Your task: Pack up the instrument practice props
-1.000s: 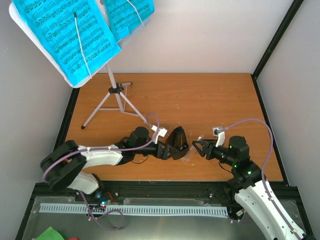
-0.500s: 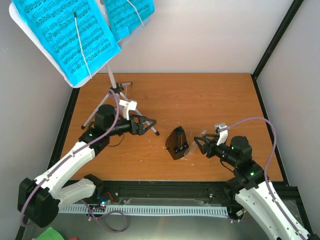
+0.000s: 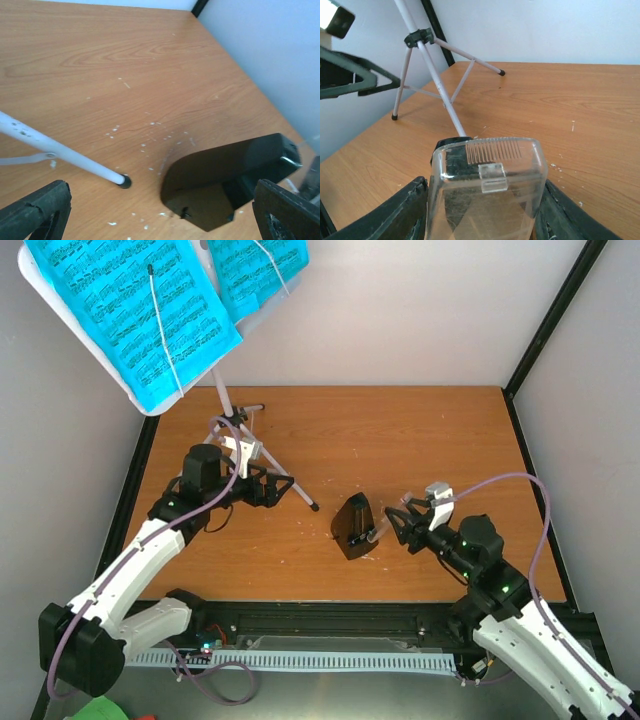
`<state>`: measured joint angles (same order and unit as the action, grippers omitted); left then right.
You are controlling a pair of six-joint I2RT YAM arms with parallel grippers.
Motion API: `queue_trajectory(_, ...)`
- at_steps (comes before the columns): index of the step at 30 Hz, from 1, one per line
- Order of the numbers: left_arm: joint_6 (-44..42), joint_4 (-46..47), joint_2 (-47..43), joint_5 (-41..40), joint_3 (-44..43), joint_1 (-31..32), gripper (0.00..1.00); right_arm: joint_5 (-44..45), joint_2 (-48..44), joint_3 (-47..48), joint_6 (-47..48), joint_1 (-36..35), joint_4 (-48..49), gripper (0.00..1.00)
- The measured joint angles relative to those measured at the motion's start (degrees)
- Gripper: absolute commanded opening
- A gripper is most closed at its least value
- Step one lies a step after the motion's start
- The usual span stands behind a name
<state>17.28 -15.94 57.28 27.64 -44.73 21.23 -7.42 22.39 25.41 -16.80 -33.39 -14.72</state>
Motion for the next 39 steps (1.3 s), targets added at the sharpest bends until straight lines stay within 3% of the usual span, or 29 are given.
queue_trajectory(9,-5.0,0.9,2.0,-5.6,1.0,0.0,0.99,18.3,5.2,-3.1,4.3,-19.7,5.6,0.49)
queue_trajectory(12,-6.0,1.2,2.5,-6.9,1.6,0.0,0.99,23.2,7.2,-4.6,5.4,-23.4,8.5,0.49)
queue_trajectory(27,-9.7,2.3,6.7,-9.4,-5.4,-0.2,0.99,30.3,12.1,-7.3,8.0,-25.2,18.4,0.49)
queue_trajectory(39,-9.0,4.4,10.1,-2.3,-7.0,-0.2,0.99,33.1,13.4,-11.9,8.0,-27.1,22.6,0.49)
